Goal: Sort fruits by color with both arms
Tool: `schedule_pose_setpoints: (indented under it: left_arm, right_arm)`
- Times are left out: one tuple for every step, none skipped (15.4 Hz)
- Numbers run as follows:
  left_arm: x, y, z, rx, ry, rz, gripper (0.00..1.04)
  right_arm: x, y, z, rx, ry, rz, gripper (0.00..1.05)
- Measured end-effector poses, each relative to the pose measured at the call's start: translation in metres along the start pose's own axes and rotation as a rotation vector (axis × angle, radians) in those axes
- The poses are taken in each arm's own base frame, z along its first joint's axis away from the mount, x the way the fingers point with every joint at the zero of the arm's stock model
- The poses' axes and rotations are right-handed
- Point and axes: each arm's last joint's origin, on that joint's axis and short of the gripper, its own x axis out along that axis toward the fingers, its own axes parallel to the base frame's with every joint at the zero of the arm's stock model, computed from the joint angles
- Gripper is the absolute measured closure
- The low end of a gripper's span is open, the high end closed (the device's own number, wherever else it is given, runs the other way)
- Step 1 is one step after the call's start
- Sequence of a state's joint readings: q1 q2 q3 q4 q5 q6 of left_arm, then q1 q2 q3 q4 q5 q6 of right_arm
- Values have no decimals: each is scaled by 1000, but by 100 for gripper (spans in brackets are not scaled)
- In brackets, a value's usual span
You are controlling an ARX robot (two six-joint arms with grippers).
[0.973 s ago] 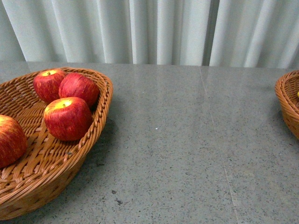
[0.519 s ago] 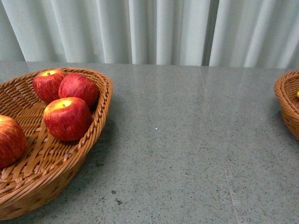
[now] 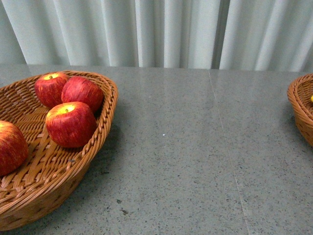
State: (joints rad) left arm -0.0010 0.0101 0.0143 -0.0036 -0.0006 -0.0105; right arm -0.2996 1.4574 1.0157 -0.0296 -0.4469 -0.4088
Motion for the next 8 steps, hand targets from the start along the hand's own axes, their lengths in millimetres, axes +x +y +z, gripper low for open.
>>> schedule_pose_setpoints:
  left_arm:
    - [0, 0, 0, 0, 0, 0, 7]
    - [0, 0, 0, 0, 0, 0, 7]
    - [0, 0, 0, 0, 0, 0, 7]
    - [0, 0, 0, 0, 0, 0, 7]
    - [0, 0, 0, 0, 0, 0, 7]
    - [0, 0, 0, 0, 0, 0, 7]
    - [0, 0, 0, 0, 0, 0, 7]
    - [0, 0, 0, 0, 0, 0, 7]
  right_arm:
    - [-8, 10, 10, 24, -60, 31, 6]
    - [-15, 20, 18, 44, -103, 58, 7]
    - [-26, 32, 26, 53, -141, 83, 7]
    - [-38, 44, 32, 59, -172, 110, 7]
    - [-49, 53, 38, 53, -203, 130, 7]
    - [-62, 65, 43, 50, -318, 38, 13]
    - [-78, 78, 37, 98, -397, -87, 24]
    - [-97, 93, 17, 156, -403, -174, 37]
